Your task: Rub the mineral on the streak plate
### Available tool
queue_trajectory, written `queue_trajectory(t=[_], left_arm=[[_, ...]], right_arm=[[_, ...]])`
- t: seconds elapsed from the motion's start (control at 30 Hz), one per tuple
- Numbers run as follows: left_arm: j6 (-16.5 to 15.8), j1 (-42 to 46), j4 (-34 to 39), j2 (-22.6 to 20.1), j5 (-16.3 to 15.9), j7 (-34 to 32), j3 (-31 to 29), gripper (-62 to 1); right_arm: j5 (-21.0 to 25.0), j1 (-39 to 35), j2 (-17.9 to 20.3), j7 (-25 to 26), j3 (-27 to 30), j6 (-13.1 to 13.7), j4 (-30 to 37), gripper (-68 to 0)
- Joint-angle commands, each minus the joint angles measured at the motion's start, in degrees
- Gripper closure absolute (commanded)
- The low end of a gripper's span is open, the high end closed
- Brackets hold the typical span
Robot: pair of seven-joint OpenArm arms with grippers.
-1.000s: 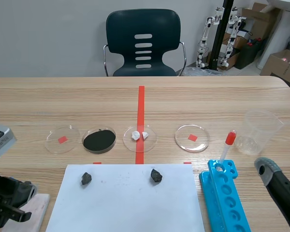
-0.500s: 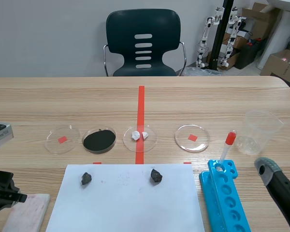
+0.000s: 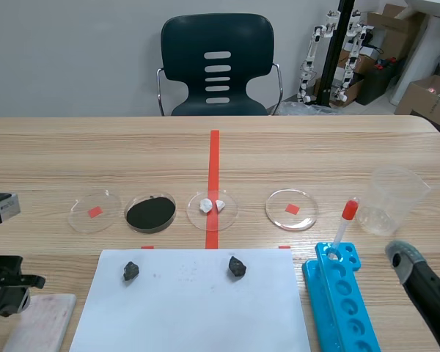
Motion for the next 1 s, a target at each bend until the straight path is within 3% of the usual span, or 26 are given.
queue_trajectory(t=[0.0,0.43,0.97], left_arm=[[0.3,-1.0,-0.3,0.3,0.0,0.0,0.4,-14.5],[0.3,-4.9,-7.8,2.1,-0.5,-1.7,3.0,-14.5],[0.3,-5.5,-8.6,2.4,0.7,-2.5,3.4,-14.5]], right_arm=[[0.4,-0.1,0.6,0.7,0.2,0.0,0.8,-67.9],[0.5,0.3,0.6,0.9,0.2,0.0,0.8,-67.9],[0.7,0.7,0.6,0.9,0.2,0.0,0.8,-67.9]])
